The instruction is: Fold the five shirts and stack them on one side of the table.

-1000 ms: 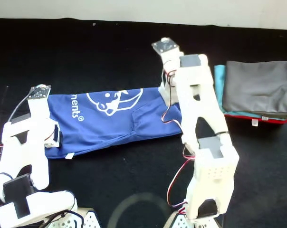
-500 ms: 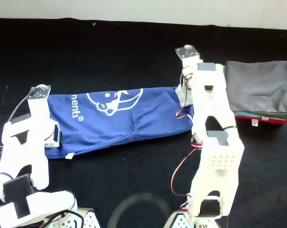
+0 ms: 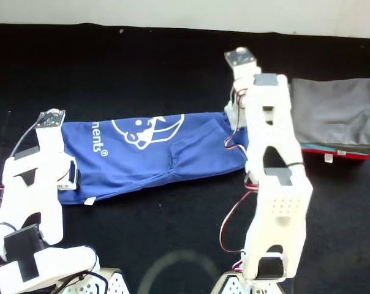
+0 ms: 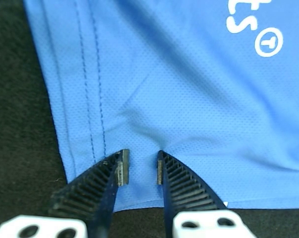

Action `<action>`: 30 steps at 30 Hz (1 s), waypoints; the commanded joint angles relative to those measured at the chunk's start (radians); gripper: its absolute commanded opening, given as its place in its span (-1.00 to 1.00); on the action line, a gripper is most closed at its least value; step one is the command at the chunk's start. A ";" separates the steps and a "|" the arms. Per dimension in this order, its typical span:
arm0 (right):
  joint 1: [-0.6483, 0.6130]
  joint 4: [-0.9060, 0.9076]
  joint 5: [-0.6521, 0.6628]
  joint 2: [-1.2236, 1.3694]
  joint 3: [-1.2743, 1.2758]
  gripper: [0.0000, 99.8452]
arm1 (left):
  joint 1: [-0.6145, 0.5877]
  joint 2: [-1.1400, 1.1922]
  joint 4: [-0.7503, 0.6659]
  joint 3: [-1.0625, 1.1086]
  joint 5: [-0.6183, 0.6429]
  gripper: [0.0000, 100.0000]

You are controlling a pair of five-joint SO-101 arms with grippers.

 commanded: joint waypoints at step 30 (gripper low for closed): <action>0.159 0.460 -0.166 0.030 -1.024 -0.99 | 0.007 0.005 -0.038 -0.005 -0.002 -0.78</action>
